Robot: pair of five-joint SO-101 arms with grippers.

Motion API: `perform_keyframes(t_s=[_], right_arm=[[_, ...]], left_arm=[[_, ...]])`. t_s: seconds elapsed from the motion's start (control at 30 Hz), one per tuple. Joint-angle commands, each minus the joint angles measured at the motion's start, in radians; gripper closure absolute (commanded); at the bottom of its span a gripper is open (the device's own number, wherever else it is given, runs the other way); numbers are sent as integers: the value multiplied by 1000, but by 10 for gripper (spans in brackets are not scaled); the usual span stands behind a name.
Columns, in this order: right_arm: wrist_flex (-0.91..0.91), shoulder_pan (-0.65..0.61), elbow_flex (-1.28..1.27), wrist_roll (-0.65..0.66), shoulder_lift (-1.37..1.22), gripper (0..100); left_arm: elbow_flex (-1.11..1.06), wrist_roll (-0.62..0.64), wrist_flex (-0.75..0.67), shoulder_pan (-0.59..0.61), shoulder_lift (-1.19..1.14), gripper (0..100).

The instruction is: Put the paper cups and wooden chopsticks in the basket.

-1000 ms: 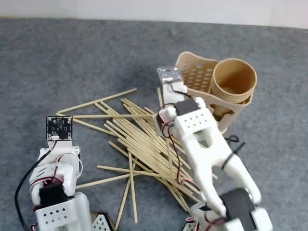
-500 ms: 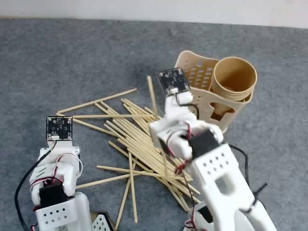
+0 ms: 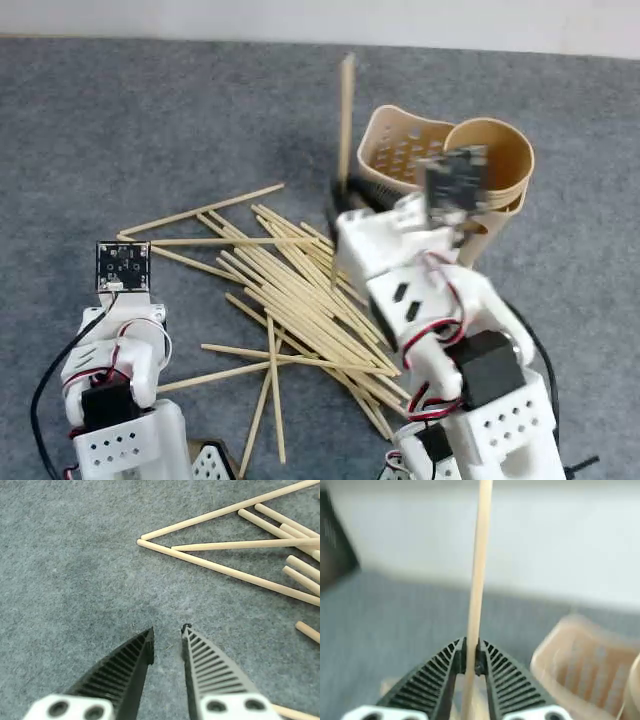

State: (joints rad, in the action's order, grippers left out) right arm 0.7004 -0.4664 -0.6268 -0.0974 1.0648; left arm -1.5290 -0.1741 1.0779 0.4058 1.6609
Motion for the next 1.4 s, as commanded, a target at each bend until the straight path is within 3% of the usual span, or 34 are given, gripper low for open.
perform_keyframes(t_s=[0.0,0.47,0.7,1.17,1.37], right_arm=[[-208,81,10,0,15,992],[-579,337,8,2,-236,992],[-588,332,7,172,-394,992],[-765,315,-226,181,-467,991],[-751,315,-254,175,-460,893]], left_arm=[[5,3,-2,8,10,891],[-10,3,-2,8,10,891],[-10,3,-2,8,10,891],[-12,3,-2,8,10,891],[-12,3,-2,8,10,891]])
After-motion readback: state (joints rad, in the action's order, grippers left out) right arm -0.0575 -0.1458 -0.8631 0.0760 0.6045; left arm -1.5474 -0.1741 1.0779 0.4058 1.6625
